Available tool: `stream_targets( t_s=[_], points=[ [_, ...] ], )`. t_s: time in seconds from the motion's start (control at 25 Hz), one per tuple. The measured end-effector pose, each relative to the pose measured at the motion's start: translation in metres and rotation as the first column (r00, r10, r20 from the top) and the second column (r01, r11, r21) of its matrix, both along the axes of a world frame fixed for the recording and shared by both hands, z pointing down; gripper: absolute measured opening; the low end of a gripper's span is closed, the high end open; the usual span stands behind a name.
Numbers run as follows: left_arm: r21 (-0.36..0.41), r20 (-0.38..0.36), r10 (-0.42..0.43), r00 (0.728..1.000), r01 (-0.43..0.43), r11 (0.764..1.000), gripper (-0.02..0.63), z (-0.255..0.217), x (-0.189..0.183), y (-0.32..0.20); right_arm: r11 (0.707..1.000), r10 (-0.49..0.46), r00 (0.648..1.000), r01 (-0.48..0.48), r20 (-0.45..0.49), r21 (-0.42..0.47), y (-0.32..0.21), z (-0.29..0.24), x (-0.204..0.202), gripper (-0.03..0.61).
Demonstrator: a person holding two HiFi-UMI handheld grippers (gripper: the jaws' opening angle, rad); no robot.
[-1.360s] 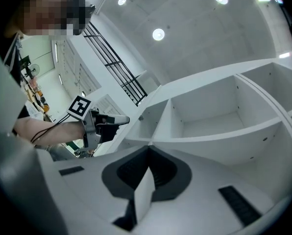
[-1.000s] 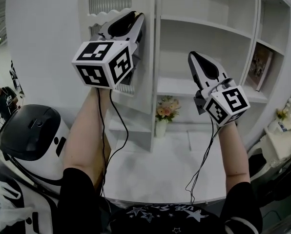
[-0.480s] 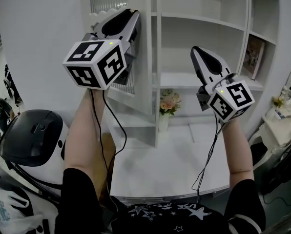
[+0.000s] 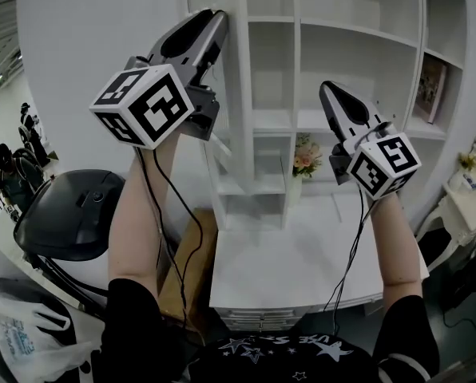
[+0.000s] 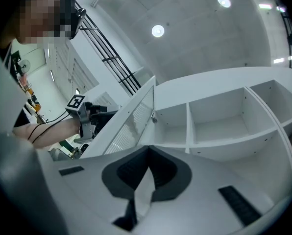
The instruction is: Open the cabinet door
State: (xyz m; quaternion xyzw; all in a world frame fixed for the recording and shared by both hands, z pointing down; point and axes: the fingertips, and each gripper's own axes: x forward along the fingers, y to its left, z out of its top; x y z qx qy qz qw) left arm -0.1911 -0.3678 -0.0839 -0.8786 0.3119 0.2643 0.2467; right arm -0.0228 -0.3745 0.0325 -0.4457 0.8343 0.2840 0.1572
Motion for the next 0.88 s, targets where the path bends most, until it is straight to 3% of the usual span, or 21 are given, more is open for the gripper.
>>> stream_targets(
  t_s=[0.32,0.6,0.88],
  points=[
    [-0.022,-0.016,-0.006,1.000,0.006,1.000,0.103,0.001,-0.071,0.016,1.000,-0.023,1.000,0.023,-0.010,0.013,0.036,0.003,-0.071,0.005],
    [-0.015,-0.047,-0.047,0.998,0.047,0.999,0.100,0.002,-0.126,0.020,0.992,0.038,0.996,-0.028,-0.077,0.124,0.062,0.004,-0.125,0.005],
    [0.021,-0.051,-0.155,0.987,0.156,0.988,0.081,0.002,-0.133,0.021,0.998,-0.043,0.997,0.045,-0.060,0.036,0.049,0.014,-0.130,0.005]
  ],
)
